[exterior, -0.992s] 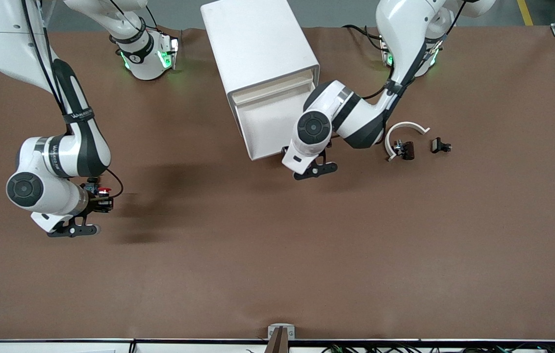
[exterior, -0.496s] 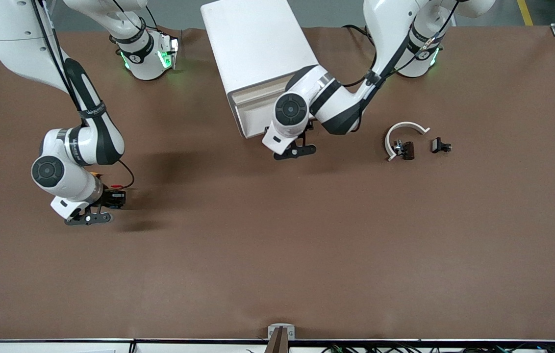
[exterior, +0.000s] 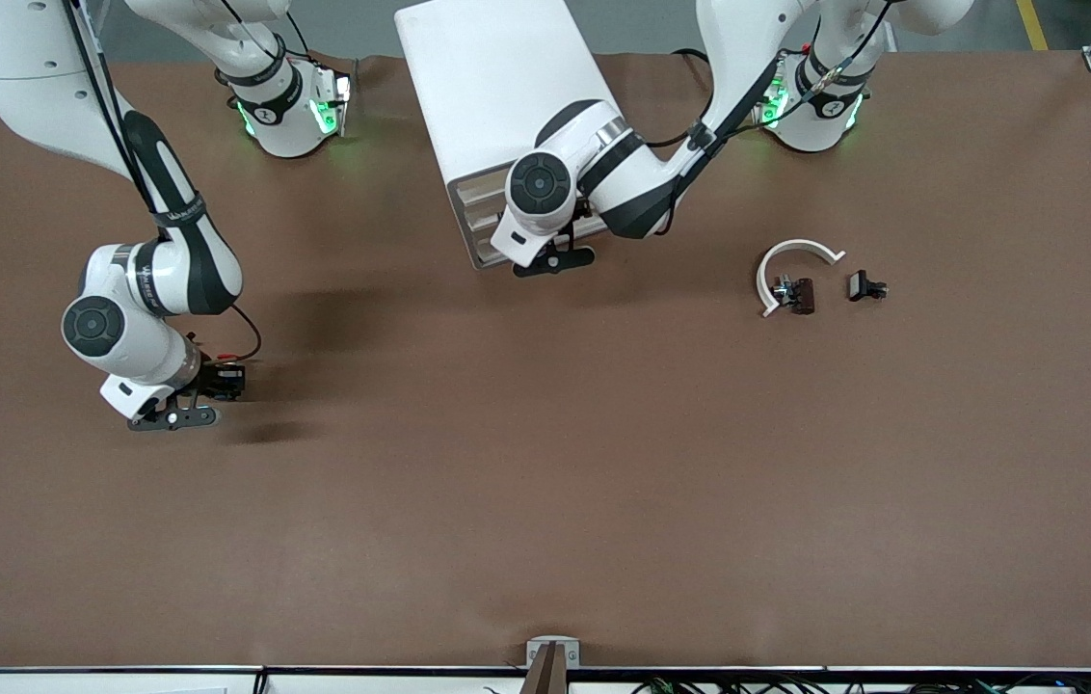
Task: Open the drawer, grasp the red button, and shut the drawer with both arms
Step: 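Push the drawer shut with the left gripper while the right gripper lowers the button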
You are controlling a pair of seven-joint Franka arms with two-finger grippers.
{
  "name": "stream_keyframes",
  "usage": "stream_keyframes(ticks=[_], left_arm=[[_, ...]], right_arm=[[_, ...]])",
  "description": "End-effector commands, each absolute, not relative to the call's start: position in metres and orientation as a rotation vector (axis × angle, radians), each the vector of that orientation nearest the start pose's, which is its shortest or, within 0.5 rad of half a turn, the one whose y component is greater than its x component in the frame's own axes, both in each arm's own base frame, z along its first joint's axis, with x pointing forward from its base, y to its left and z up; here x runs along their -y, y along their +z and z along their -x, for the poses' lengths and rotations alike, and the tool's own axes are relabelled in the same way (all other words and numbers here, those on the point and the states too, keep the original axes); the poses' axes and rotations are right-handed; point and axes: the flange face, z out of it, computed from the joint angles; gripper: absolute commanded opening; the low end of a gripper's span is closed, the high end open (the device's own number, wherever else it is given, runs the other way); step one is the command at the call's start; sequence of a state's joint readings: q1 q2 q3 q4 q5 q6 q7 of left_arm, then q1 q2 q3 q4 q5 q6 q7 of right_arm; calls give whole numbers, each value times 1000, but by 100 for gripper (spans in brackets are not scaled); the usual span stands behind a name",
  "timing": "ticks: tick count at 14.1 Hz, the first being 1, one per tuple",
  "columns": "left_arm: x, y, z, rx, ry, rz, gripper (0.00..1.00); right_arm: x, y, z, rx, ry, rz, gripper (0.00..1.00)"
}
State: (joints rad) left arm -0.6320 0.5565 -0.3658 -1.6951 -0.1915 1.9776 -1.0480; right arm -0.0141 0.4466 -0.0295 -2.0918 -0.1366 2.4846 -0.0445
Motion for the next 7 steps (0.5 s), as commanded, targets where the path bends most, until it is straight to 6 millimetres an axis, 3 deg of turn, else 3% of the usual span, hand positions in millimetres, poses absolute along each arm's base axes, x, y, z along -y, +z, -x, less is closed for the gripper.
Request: stream_keyframes(ticks=[1, 5, 6, 7], left_arm=[[549, 278, -338, 287, 706, 3018, 100], [549, 285, -343, 322, 697, 3022, 100], [545, 289, -354, 344, 677, 3033, 100], [534, 297, -380, 397, 639, 3051, 100]], right_arm=[[31, 205, -566, 209, 71, 3226, 31], [32, 200, -564, 201, 68, 3223, 37], [32, 202, -564, 201, 65, 3224, 51], [31, 204, -565, 204, 70, 3224, 79]])
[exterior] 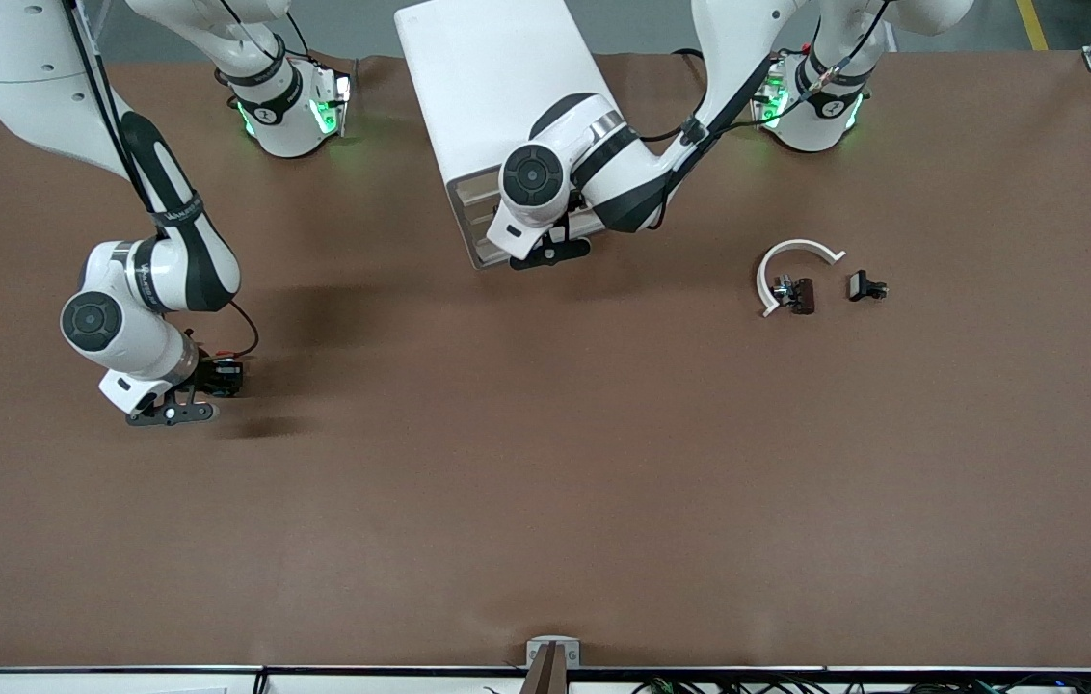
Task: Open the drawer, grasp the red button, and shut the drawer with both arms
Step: 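Push the drawer shut with the left gripper while the right gripper lowers the button, then release the button beside the yellow button while the left gripper withdraws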
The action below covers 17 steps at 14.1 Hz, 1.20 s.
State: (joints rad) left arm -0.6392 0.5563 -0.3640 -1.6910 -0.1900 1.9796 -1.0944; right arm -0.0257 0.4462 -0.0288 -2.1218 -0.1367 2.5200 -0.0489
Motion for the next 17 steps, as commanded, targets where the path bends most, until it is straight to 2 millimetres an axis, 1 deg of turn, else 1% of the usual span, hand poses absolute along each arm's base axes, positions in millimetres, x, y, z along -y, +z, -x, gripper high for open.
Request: stream_keyframes(ticks=[1, 2, 3, 4, 5, 6, 8, 9, 10, 11, 12, 13, 14, 15, 16, 17], left_arm=[[517, 305, -412, 477, 609, 3065, 100], [493, 323, -448, 567, 574, 3087, 100], [466, 336, -481, 655, 556, 3092, 100], [439, 351, -511, 729, 519, 3099, 100], [407, 366, -541, 789, 447, 3092, 100], [380, 381, -562, 811, 347, 3083, 100], [339, 402, -589, 825, 178, 3053, 100], [310, 414, -602, 844, 109, 3031, 100], [285, 423, -611, 837, 78, 3017, 100], [260, 437, -617, 800, 56, 3015, 100], [236, 449, -622, 766, 53, 3019, 100], [211, 468, -624, 730, 32, 3028, 100], [189, 488, -625, 691, 4, 3040, 100], [169, 506, -622, 650, -11, 3044, 100], [150, 524, -615, 584, 6, 3041, 100], [137, 539, -608, 527, 26, 3040, 100]], right_arm=[[29, 208, -567, 206, 58, 3224, 100], [29, 215, -570, 201, 35, 3226, 100], [27, 224, -572, 204, 13, 3227, 100], [23, 237, -575, 206, -6, 3227, 100], [11, 258, -579, 231, -8, 3228, 100], [-5, 280, -585, 265, 12, 3229, 100], [-28, 330, -597, 274, 117, 3225, 100], [-37, 357, -606, 246, 163, 3201, 100], [-40, 380, -612, 218, 199, 3178, 100], [-45, 403, -616, 210, 218, 3163, 100], [-52, 430, -622, 221, 208, 3160, 100], [-57, 452, -627, 228, 181, 3162, 100], [-58, 471, -631, 228, 150, 3162, 100], [-58, 484, -632, 227, 140, 3162, 100], [-58, 500, -631, 225, 130, 3163, 100], [-58, 516, -627, 223, 130, 3163, 100]])
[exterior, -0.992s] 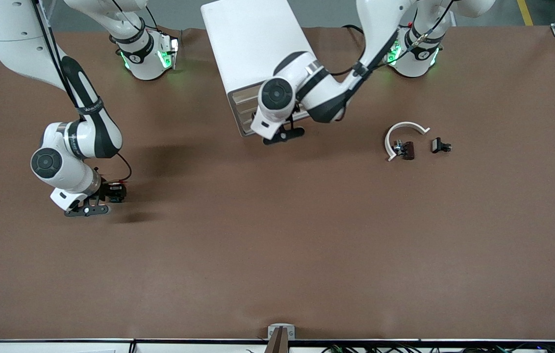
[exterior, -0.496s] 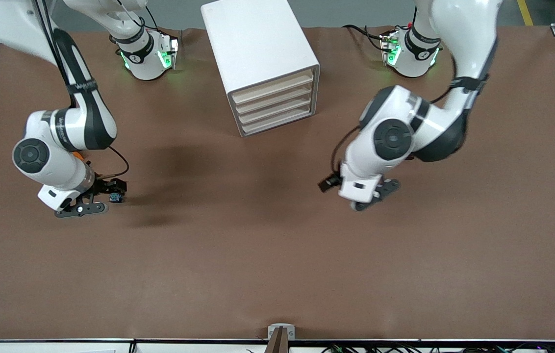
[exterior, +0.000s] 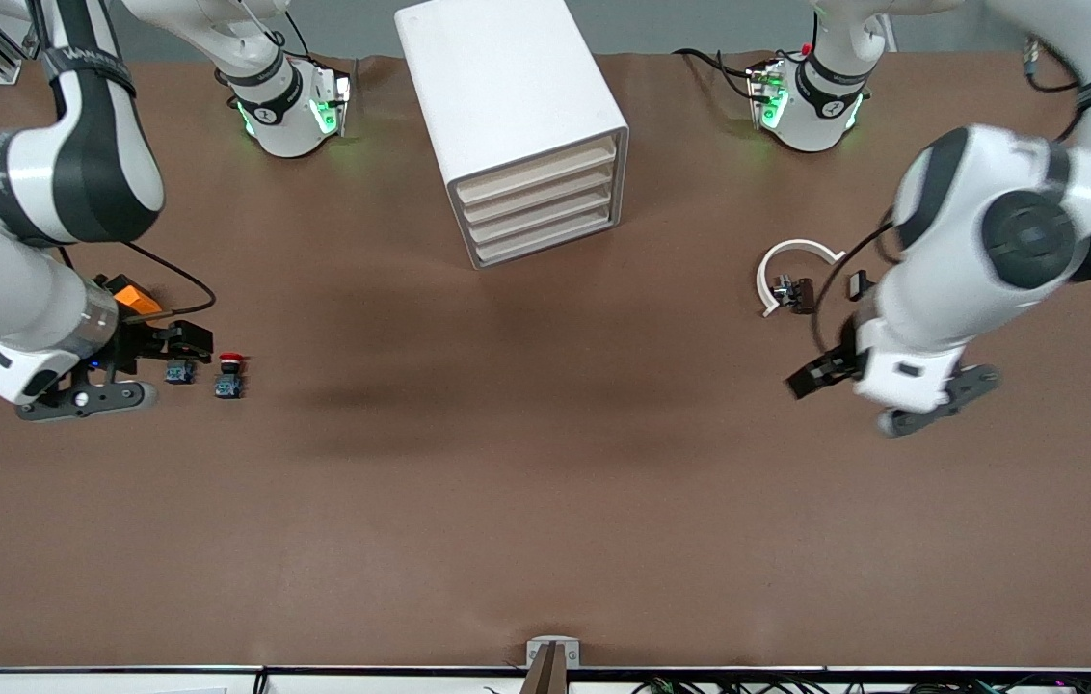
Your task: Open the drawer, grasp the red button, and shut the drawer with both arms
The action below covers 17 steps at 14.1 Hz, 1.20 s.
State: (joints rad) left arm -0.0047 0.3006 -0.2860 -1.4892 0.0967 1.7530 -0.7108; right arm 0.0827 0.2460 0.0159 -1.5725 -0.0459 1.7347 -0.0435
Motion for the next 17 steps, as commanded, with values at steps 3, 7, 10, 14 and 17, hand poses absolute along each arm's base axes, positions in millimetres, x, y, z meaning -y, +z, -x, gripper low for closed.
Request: stream_keyframes(ticks=[3, 7, 10, 14, 17], left_arm=[[100, 583, -591, 386, -7, 3071, 100], [64, 627, -555, 214, 29, 3119, 100], [38, 638, -537, 181, 101, 3154, 100], [40, 635, -520, 154, 146, 3149, 100], [38, 640, -515, 159, 139, 3148, 100]], right_arm=[[-43, 550, -619, 210, 160, 3187, 100], [-10, 584, -615, 116, 95, 3144, 100], [5, 602, -601, 78, 18, 3161, 100], [8, 594, -579, 73, -13, 3167, 100], [6, 594, -580, 78, -9, 3167, 100]])
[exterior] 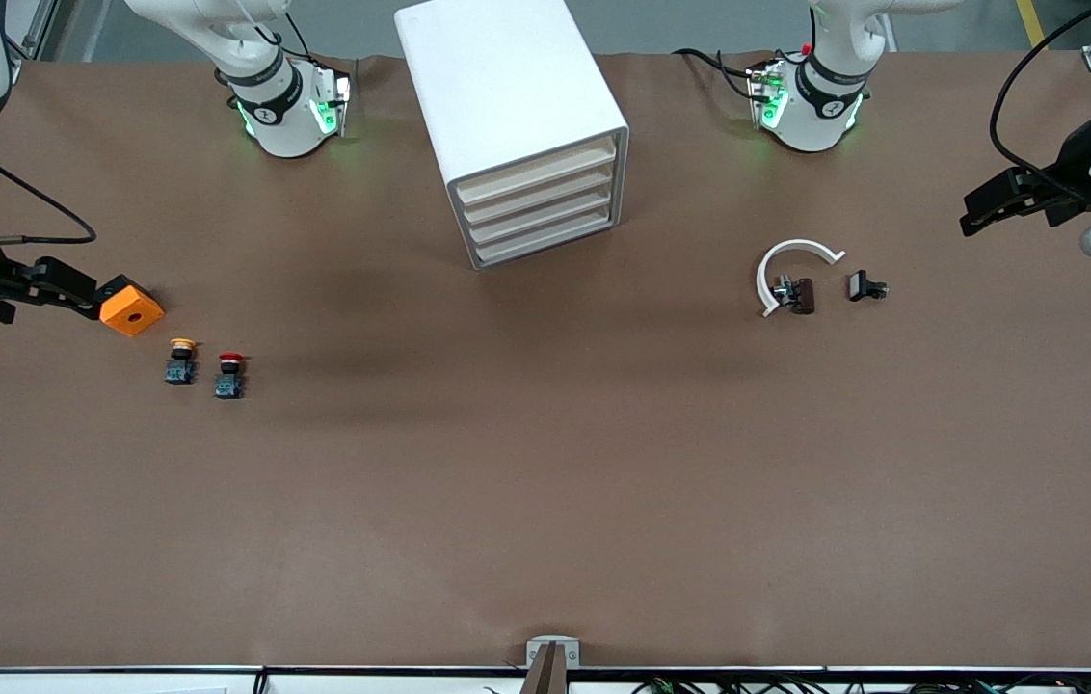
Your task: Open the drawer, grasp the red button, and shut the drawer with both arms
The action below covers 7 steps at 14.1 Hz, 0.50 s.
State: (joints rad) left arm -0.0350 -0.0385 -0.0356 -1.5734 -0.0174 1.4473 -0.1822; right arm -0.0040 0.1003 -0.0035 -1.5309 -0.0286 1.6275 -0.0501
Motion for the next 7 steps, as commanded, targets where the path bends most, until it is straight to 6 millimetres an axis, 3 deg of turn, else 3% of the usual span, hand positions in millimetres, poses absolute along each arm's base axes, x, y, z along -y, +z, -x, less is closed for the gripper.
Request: stream_keyframes(ticks=[1, 7], left_arm=[[34, 641, -514, 171, 141, 3146, 100], [45, 642, -513, 137, 138, 3143, 100]], right_arm=[[5, 593, -580, 83, -9, 3166, 100], [-3, 605, -582, 92, -36, 3164, 100]])
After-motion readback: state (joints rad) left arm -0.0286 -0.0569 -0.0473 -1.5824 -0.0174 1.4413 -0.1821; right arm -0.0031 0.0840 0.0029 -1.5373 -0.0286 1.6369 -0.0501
